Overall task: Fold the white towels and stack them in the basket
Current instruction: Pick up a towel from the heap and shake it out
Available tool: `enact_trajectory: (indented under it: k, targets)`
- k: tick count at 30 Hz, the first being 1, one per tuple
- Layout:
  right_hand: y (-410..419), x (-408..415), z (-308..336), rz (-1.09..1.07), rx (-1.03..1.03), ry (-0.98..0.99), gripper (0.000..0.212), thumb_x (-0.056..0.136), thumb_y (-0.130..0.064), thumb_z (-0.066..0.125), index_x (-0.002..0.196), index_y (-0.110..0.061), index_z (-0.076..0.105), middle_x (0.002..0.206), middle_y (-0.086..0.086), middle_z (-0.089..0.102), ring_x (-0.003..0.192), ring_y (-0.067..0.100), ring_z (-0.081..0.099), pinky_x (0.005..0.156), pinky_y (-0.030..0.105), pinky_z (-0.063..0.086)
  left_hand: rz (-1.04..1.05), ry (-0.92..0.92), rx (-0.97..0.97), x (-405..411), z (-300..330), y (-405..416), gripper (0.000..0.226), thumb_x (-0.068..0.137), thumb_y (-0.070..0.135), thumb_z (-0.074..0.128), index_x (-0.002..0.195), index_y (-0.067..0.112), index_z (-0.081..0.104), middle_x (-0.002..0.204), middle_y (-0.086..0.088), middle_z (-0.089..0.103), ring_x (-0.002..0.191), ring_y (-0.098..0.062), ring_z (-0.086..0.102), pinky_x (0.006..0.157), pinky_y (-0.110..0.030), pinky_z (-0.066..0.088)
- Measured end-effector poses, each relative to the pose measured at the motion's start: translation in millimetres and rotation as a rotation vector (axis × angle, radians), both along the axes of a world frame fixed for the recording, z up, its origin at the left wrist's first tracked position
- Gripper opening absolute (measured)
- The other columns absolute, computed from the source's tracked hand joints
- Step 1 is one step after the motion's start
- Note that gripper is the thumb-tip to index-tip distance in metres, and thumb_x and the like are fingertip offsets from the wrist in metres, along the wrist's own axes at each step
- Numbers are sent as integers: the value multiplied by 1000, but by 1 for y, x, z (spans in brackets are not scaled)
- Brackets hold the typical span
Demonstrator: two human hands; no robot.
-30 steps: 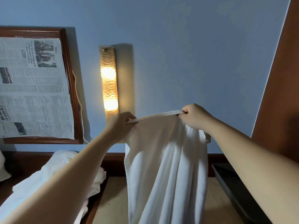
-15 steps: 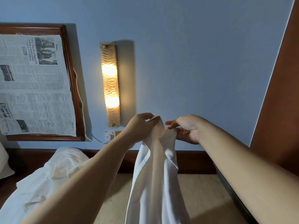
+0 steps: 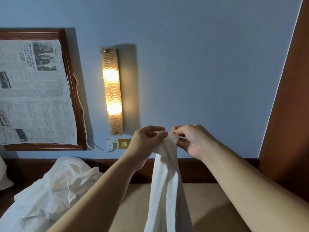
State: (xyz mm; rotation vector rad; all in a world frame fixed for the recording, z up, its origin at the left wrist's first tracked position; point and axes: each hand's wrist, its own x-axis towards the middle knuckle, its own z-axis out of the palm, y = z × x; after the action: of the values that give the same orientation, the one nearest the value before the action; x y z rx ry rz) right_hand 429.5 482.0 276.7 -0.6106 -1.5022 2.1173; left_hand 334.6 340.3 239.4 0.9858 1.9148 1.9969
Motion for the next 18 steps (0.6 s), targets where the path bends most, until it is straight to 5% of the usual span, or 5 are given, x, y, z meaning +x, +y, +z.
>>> enact_trajectory:
  k: [6, 11, 14, 18]
  targets:
    - [-2, -4, -2, 26, -147, 185, 26, 83, 15, 48, 100, 2, 63, 105, 19, 60, 81, 35, 70, 68, 38, 62, -49, -194, 258, 0, -9, -1, 38, 93, 18, 77, 129, 18, 63, 103, -10, 79, 96, -26, 75, 87, -33, 62]
    - [3, -14, -25, 122, 470, 64, 25, 94, -10, 73, 119, -15, 74, 113, 5, 76, 112, 24, 71, 95, 37, 60, -57, -216, 334, -3, -7, 2, 37, 95, 16, 74, 130, 15, 61, 104, -11, 79, 100, -29, 76, 85, -32, 62]
    - [7, -14, -30, 107, 779, 20, 25, 91, -34, 80, 114, -24, 76, 105, -10, 78, 101, 7, 73, 84, 22, 60, -29, -227, 352, -4, -6, 4, 36, 95, 19, 75, 128, 13, 63, 103, -9, 79, 99, -23, 77, 82, -28, 61]
    - [9, -14, -32, 69, 933, 46, 21, 88, -39, 81, 99, -23, 74, 91, -7, 78, 86, 8, 74, 69, 18, 56, -78, -285, 386, -5, -9, 4, 32, 97, 15, 72, 127, 8, 64, 105, -13, 78, 98, -24, 76, 80, -26, 59]
